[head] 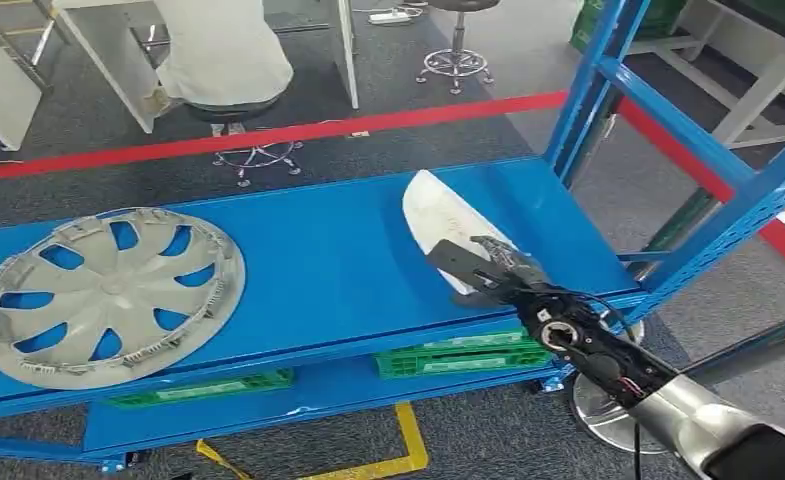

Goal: Take the parts from the cabinet and place them on the table.

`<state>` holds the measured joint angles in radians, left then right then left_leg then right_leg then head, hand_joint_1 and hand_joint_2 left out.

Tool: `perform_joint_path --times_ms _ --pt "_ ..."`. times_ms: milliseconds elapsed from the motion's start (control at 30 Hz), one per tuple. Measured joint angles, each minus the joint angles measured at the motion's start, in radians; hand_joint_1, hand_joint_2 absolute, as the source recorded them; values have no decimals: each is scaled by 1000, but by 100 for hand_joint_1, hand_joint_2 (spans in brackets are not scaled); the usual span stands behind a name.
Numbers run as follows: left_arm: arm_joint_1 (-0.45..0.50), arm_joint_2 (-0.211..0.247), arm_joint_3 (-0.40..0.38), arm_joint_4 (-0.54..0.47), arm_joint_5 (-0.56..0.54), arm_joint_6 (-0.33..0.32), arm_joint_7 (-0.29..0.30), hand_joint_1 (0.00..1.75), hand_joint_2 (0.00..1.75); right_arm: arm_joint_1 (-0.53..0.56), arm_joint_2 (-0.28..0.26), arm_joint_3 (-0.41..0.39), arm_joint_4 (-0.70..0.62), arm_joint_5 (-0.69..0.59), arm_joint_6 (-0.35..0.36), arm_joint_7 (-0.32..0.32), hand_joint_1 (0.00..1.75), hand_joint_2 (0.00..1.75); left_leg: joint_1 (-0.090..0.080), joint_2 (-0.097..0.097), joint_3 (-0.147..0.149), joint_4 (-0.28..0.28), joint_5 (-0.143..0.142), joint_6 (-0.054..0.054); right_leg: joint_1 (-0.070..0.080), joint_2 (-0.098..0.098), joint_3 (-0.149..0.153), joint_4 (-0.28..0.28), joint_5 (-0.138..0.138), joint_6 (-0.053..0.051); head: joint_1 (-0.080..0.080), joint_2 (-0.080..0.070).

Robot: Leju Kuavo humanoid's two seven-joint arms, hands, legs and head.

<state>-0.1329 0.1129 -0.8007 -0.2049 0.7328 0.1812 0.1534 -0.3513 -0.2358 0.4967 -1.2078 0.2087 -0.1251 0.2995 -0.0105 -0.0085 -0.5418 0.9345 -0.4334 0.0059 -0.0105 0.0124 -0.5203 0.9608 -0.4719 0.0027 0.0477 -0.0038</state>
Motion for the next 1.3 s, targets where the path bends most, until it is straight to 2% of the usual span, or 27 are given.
perform_joint_path --times_ms 533,567,600,833,900,933,1300 --pt "-1 0 0 0 4 -2 1 0 0 -17 -3 4 38 -32 25 -15 0 175 0 0 0 0 0 0 0 0 0 0 0 0 0 0" --pt "-1 0 -1 0 3 -2 1 0 0 -17 -3 4 40 -34 27 -16 162 175 0 0 0 0 0 0 0 0 0 0 0 0 0 0" --pt "-1 0 -3 0 3 -3 1 0 0 -19 -3 5 43 -35 28 -18 169 175 0 0 0 0 0 0 0 0 0 0 0 0 0 0" --pt "-1 0 -16 0 16 -26 0 0 0 -29 -6 14 61 -52 42 -35 162 175 0 0 2 0 0 0 0 0 2 0 0 0 0 0" --pt "-1 0 -16 0 18 -39 -4 0 0 -33 -6 15 65 -54 41 -41 168 175 0 0 2 0 0 0 0 0 2 0 0 0 0 0" --pt "-1 0 -16 0 19 -44 -5 0 175 -36 -6 15 66 -55 41 -42 169 175 0 0 3 0 0 0 0 0 2 0 0 0 0 0" --pt "-1 5 -23 0 36 -65 -15 0 175 -54 -13 17 73 -57 41 -51 169 175 0 1 9 0 0 0 0 0 9 -1 0 0 0 0"
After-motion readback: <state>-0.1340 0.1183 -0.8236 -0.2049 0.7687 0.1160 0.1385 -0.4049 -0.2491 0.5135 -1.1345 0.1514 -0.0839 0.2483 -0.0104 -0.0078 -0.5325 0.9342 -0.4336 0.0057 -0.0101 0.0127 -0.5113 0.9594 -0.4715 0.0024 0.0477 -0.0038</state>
